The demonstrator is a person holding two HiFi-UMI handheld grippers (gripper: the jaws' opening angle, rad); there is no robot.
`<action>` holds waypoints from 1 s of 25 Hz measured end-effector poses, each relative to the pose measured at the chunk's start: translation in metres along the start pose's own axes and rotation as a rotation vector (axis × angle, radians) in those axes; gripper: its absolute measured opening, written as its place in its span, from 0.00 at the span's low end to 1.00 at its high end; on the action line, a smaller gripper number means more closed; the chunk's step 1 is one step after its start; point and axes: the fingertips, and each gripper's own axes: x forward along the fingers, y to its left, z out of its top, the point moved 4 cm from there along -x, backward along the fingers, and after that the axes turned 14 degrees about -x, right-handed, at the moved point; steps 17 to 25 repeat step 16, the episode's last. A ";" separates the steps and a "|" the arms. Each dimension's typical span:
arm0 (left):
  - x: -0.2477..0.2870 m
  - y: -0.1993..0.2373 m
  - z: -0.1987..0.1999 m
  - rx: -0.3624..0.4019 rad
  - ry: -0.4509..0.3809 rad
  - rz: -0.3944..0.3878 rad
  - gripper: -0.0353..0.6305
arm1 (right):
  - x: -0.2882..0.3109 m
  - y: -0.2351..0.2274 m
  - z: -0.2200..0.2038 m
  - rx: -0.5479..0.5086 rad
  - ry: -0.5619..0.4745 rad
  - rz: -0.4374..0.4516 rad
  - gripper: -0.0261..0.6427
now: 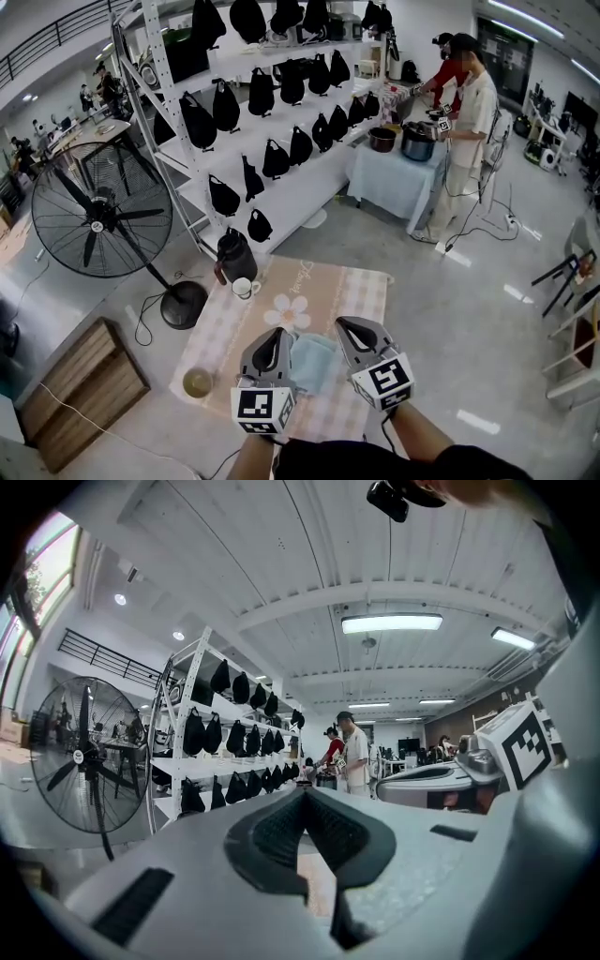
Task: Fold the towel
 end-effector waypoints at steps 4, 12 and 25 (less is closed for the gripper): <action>-0.005 0.003 -0.002 -0.001 -0.004 0.012 0.06 | -0.003 0.000 0.002 -0.005 -0.009 -0.008 0.04; -0.014 0.008 -0.001 -0.006 -0.006 0.026 0.06 | -0.001 0.007 0.004 -0.008 -0.008 0.004 0.04; -0.016 0.010 -0.004 -0.010 -0.009 0.033 0.06 | -0.001 0.009 0.003 -0.009 -0.013 0.009 0.04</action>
